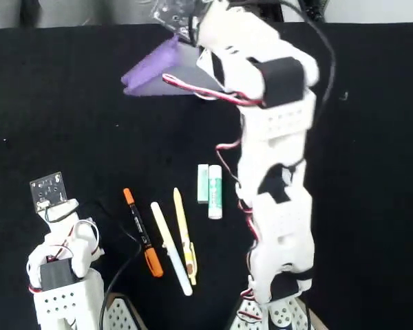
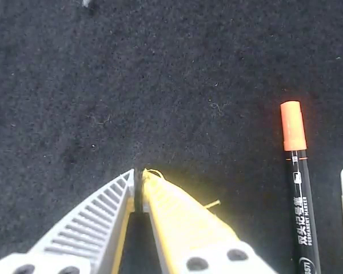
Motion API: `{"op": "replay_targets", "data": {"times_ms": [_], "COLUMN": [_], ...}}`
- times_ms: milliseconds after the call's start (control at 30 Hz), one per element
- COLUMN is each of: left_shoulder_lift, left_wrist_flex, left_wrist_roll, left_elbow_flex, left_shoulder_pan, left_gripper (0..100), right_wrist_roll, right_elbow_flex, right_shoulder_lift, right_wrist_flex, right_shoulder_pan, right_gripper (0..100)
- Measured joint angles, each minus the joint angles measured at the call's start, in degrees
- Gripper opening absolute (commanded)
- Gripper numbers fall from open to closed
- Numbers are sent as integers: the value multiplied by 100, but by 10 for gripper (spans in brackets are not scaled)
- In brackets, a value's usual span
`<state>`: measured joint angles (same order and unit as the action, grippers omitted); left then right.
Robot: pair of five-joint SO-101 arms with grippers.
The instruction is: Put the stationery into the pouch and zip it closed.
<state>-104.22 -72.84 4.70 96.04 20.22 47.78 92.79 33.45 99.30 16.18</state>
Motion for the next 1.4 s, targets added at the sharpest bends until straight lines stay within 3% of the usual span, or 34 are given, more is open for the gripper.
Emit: {"op": "replay_targets", "data": {"times_ms": [333,833,1133,1400], "left_shoulder_lift": [0,0,0,0], "left_wrist_flex": [0,0,0,0], "left_wrist_roll": [0,0,0,0], "left_elbow_flex": [0,0,0,0], "left_shoulder_pan": [0,0,0,0], "left_gripper": [30,30,30,30], "right_wrist_roll": [26,26,18,-527], "right_elbow_flex": [0,-149,-738,-765], "right_shoulder_lift": [-1160,-1231,-545,-176], "right_wrist_flex": [0,0,0,9], "right_shoulder_pan": [-369,-897,202,1073], "right_gripper": [11,11,11,11]}}
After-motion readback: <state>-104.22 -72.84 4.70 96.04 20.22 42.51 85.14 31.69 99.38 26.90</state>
